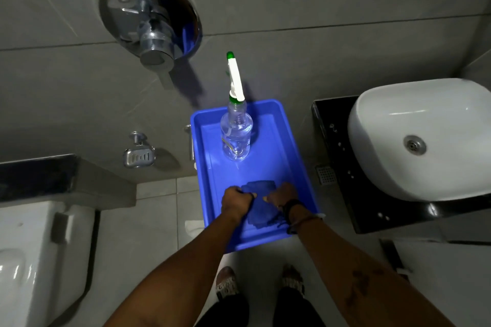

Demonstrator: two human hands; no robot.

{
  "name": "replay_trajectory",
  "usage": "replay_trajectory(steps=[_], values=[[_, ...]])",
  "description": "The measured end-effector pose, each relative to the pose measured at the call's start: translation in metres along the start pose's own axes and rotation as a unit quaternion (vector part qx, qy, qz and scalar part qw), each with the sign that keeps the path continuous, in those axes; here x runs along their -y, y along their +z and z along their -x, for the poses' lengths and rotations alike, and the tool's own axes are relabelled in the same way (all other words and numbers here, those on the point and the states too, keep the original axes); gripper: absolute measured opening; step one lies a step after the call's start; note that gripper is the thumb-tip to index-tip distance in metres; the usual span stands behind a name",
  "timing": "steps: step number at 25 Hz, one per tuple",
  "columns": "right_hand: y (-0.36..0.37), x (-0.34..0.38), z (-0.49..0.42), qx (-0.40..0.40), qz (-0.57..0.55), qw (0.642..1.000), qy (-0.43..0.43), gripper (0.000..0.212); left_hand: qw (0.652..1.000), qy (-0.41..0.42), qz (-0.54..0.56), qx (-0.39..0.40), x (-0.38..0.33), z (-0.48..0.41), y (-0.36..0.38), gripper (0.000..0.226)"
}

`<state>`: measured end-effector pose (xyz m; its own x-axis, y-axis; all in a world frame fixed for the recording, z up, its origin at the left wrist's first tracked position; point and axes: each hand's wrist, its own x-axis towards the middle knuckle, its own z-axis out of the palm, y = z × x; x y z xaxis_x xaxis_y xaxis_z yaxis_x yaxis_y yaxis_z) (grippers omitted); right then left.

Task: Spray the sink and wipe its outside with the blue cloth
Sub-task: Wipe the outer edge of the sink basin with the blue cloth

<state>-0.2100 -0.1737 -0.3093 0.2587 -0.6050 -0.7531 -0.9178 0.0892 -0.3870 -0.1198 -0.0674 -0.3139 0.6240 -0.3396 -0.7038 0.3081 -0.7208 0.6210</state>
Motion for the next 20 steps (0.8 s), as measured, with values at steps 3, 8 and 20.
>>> replay_trajectory(steps=[3, 8, 20], values=[[-0.018, -0.001, 0.004, 0.06, -0.104, 0.993, 0.015, 0.05, 0.991, -0.006, 0.12, 0.061, -0.001, 0.007, -0.005, 0.026], [-0.062, -0.011, 0.036, 0.108, -0.216, 0.969, -0.051, 0.021, 0.95, 0.026, 0.252, 0.183, -0.018, 0.035, -0.014, 0.007], [-0.168, -0.121, 0.09, -0.01, -0.231, 0.968, -0.102, 0.011, 0.974, 0.007, 0.164, 0.156, -0.042, 0.1, 0.105, 0.025]])
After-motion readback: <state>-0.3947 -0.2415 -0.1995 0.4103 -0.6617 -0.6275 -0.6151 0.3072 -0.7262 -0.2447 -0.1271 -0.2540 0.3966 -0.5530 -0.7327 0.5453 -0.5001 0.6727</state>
